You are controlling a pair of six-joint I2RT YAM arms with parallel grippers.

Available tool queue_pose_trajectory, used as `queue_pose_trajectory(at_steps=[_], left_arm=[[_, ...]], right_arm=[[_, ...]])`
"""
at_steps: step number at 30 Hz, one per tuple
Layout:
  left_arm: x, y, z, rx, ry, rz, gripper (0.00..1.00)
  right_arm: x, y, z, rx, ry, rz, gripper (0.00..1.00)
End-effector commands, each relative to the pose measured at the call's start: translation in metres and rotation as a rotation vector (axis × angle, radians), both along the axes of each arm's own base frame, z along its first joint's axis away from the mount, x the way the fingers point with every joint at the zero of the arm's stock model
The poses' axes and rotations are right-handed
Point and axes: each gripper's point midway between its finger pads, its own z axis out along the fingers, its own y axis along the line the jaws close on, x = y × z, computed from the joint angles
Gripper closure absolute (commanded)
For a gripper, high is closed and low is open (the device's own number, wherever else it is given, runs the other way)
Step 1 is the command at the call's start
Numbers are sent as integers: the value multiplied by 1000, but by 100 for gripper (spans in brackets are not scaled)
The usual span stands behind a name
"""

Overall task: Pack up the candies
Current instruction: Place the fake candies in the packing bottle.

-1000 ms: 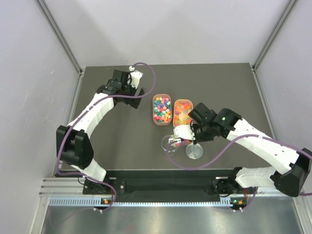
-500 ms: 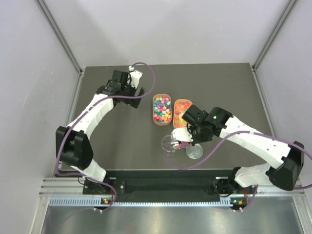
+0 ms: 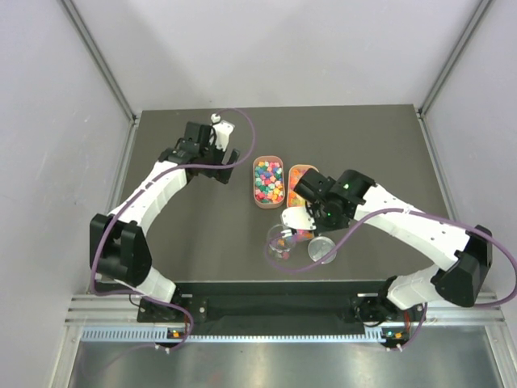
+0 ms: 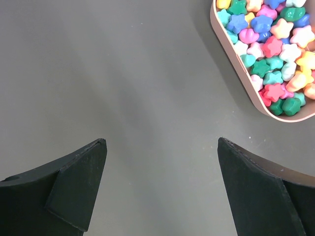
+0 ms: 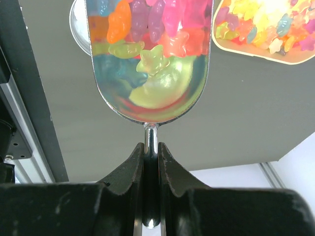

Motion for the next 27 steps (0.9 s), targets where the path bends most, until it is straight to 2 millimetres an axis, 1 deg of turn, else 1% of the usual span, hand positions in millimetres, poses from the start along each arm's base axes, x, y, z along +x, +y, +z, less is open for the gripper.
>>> queue_pose_trajectory(at_steps=[1,9,16,27], left_arm=[[5,-3,29,-52,-98,2,2],[3,-3,37,-72,-117,0,1],[0,-3,34,-81,-117,0,1],[-1,-2,38,-84,-131,1,1]], right_arm=[[2,3,14,-8,-24,2,100],[5,-1,14,-64,-35,-14,100],[7,-9,17,-128,-41,-14,100],[7,-7,24,-141,-52,-14,100]])
